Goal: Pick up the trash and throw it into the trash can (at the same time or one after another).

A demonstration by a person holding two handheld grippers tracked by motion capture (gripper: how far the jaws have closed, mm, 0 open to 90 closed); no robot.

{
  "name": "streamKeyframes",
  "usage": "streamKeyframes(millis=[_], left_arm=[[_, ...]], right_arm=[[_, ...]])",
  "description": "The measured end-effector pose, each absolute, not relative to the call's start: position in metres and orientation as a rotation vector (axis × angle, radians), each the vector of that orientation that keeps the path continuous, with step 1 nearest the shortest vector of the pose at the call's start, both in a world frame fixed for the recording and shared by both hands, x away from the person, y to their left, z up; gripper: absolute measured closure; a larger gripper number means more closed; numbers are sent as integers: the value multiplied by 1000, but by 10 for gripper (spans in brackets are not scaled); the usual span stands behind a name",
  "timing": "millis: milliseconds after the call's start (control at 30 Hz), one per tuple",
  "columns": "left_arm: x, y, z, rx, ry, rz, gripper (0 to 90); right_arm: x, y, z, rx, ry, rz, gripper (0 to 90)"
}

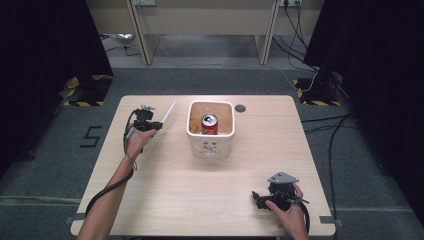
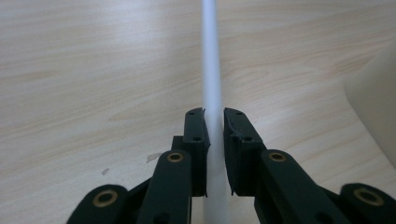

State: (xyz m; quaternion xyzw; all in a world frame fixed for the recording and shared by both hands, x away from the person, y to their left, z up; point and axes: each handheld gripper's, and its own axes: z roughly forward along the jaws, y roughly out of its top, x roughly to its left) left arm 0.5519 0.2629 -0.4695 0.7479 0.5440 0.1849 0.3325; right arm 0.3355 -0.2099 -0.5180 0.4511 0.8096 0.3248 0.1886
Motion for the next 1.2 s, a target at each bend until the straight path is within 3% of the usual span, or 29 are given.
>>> streamKeyframes(millis=[1200], left_arm=[[534, 246, -371, 1918, 1202, 493, 791]], right_arm=[[336, -210, -518, 1269, 2277, 914, 5]])
